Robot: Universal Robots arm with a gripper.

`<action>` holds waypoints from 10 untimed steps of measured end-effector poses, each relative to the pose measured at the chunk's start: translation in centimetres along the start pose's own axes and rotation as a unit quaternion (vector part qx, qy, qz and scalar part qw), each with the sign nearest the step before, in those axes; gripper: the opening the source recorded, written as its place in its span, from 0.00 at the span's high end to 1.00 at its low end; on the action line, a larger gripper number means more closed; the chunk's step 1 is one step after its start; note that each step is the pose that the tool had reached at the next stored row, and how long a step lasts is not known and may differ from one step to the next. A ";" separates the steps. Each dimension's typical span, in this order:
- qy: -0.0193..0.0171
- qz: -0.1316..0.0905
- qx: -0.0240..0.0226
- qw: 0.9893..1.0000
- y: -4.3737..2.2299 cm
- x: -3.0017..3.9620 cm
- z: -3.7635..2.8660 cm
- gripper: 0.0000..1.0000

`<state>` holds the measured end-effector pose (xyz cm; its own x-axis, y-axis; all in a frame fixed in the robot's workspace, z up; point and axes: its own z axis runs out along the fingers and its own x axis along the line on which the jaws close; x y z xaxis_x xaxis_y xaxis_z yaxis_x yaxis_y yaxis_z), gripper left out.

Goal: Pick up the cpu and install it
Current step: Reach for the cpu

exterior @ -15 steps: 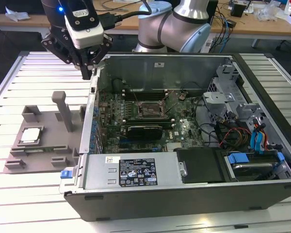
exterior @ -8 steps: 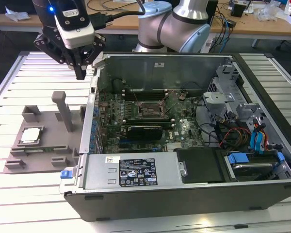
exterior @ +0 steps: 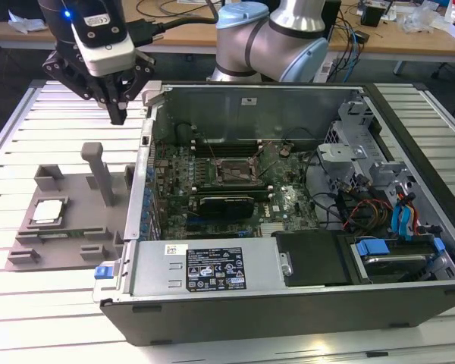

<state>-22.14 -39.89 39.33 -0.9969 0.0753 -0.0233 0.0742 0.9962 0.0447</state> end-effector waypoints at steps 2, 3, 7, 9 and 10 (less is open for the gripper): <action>0.000 0.000 0.000 1.000 -0.02 0.29 -0.01 0.89; 0.000 0.000 0.000 1.000 -0.04 0.47 -0.01 0.89; 0.000 0.000 0.000 1.000 -0.07 1.02 -0.03 0.89; 0.000 0.000 0.000 1.000 -0.11 1.47 -0.04 0.89; 0.000 0.000 0.000 1.000 -0.13 1.78 -0.05 0.89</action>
<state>-23.93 -39.88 39.33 -0.9969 0.0753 -0.0233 0.0742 0.9962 0.0447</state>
